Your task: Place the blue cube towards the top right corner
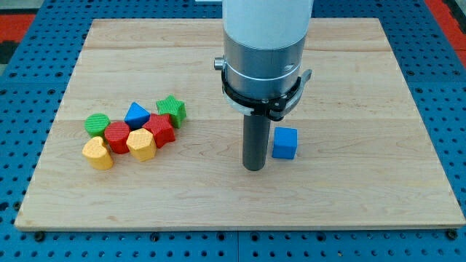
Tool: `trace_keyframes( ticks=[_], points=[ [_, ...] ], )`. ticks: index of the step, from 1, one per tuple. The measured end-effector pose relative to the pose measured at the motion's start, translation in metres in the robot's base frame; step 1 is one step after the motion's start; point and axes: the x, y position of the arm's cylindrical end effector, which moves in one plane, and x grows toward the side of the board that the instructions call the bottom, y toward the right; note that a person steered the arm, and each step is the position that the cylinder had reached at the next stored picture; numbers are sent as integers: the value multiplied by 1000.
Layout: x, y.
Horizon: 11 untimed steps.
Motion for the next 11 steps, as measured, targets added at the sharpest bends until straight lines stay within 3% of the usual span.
trace_keyframes(
  ticks=[3,4,5,7,8,10,11],
  points=[
    [-25,3],
    [17,5],
    [-6,46],
    [-164,55],
    [-180,94],
    [-261,143],
    [-217,158]
  ],
)
